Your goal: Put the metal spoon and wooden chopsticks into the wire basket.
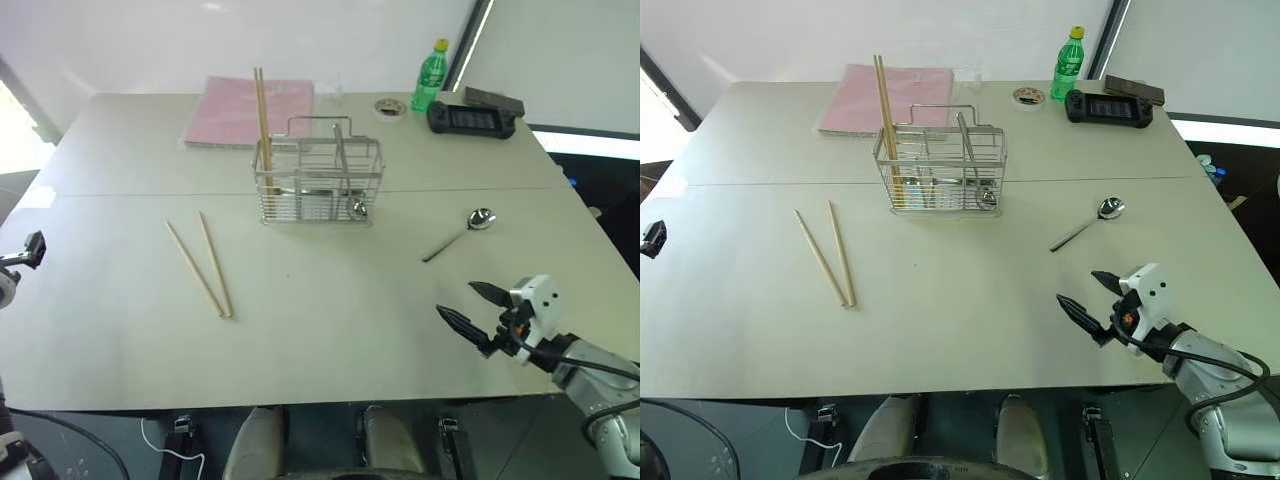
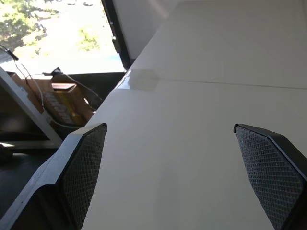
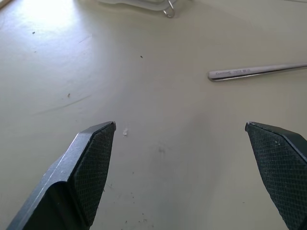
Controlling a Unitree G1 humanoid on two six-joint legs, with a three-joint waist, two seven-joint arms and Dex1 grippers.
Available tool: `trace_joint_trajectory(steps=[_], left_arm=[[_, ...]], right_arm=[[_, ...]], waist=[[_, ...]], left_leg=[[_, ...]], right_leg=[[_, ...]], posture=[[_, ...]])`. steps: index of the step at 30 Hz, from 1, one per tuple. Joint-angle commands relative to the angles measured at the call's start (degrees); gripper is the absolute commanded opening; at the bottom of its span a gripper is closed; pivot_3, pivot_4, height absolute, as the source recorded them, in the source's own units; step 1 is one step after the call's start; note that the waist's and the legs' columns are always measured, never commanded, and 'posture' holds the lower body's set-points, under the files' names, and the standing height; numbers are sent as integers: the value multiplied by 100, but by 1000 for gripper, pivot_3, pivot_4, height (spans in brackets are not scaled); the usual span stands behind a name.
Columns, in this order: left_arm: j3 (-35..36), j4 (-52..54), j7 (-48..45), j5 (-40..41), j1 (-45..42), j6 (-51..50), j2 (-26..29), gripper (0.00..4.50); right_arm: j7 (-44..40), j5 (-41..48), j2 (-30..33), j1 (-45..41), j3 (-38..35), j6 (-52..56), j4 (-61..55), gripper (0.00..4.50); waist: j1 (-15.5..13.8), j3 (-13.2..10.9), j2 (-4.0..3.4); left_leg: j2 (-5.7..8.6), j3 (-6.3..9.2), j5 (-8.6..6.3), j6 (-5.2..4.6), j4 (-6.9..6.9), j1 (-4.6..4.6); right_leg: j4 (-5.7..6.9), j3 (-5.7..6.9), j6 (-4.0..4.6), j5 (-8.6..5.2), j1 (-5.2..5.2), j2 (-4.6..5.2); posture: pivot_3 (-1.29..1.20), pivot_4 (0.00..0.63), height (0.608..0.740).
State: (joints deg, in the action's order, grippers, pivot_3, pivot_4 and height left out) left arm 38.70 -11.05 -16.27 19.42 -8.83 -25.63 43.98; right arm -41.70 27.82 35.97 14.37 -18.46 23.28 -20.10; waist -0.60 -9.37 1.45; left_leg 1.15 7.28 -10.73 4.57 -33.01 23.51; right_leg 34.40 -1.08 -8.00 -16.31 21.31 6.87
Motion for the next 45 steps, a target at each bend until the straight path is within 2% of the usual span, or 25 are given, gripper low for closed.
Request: trace_joint_trajectory(steps=[1, 24, 27, 31, 35, 40, 45], left_arm=[[-14, 117, -54, -26, -84, 70, 134, 4435], [-203, 294, -266, -22, -84, 65, 91, 4435], [-187, 310, -373, 94, -152, 18, 93, 4435], [-281, 734, -992, 694, -324, -454, 194, 4435], [-657, 1734, -1942, 1629, -538, -1389, 551, 4435], [-1627, 2970, -3046, 2564, -1119, -2041, 1018, 4435], [-2455, 3318, -3308, 2707, -1836, -2107, 875, 4435]], right_arm=[[39, 71, -7, -49, -158, -89, -200, 4500], [38, 17, 263, -496, -246, -57, 35, 4500], [3, -29, 328, -535, -266, -96, 73, 4500], [-215, -184, 710, -748, -253, -120, 288, 4500], [-769, -402, 1367, -1346, -44, -302, 750, 4500], [-2094, -1153, 2290, -3047, 959, -1310, 2127, 4500], [-3249, -2144, 2333, -4960, 2212, -2601, 3931, 4500]], waist=[[0, 0, 1], [1, 1, 1], [-5, 1, 1], [-2, 0, 1], [14, 0, 3], [121, -18, -29], [238, -25, -37]], left_leg=[[0, 0, 0, 0, 0, 0], [0, -1, 1, -1, -3, -1], [0, -1, 2, -2, -2, -1], [0, -1, 2, -2, -6, -1], [0, -3, 2, -2, -18, -1], [0, -13, 2, -2, -16, -2], [-4, -18, 4, -4, -3, -11]], right_leg=[[1, 0, 0, 0, 0, 0], [9, 0, 0, 1, -6, 0], [11, 0, -1, 0, -11, -1], [13, 0, -1, 0, -15, -1], [18, 0, 0, 0, -21, -1], [16, -6, -1, 0, -25, -1], [18, -7, -25, 5, -28, -5]], posture=[[0, 150, 731], [0, 150, 731], [0, 150, 731], [0, 150, 731], [0, 150, 731], [0, 150, 731], [0, 150, 731]])
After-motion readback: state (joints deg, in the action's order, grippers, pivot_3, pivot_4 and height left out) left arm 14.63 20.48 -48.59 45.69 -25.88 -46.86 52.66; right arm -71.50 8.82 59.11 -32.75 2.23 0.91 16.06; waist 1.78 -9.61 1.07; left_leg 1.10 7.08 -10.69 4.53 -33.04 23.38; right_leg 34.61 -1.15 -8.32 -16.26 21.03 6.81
